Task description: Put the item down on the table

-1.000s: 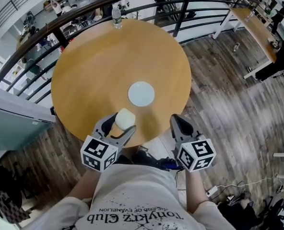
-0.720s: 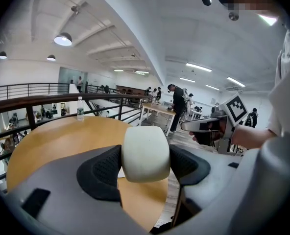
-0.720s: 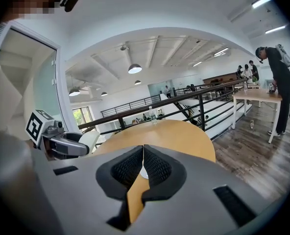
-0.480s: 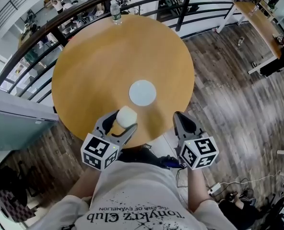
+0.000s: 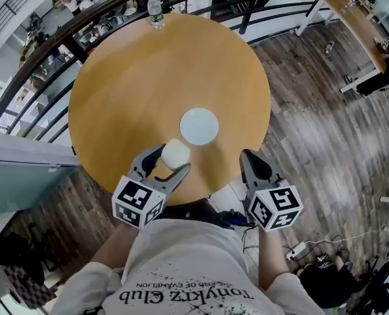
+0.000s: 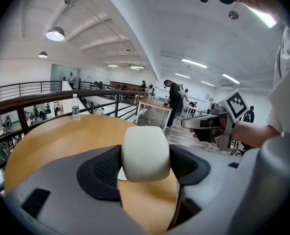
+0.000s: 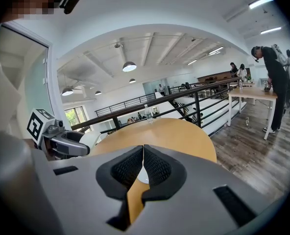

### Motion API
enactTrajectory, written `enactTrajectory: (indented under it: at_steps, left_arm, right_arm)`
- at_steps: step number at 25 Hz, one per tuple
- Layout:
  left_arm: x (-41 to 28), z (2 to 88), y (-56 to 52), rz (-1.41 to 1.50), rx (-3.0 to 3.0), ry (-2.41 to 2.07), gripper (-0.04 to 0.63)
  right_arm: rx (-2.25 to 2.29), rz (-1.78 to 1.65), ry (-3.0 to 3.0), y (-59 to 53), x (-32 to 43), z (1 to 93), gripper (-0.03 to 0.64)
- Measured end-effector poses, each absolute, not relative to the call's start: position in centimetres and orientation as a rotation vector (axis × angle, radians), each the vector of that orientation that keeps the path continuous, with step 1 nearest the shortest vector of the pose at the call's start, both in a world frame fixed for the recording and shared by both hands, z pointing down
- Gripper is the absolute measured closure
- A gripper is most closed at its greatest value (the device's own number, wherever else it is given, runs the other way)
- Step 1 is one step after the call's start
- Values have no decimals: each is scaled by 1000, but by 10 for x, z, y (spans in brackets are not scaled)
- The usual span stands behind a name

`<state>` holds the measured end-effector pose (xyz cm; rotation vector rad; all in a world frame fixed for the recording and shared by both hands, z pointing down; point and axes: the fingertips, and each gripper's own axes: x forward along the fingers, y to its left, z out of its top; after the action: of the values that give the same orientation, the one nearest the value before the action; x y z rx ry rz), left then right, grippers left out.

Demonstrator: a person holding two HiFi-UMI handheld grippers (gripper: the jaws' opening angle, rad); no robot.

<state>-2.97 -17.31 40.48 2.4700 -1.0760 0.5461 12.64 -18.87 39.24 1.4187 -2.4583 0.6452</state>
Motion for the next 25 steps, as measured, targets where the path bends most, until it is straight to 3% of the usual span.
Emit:
enactTrajectory:
  at_steps: [25]
  left_arm:
    - [-15, 497, -277, 739, 2453, -962, 282]
  right_arm:
    - [1462, 776, -2329, -270, 130, 473, 591]
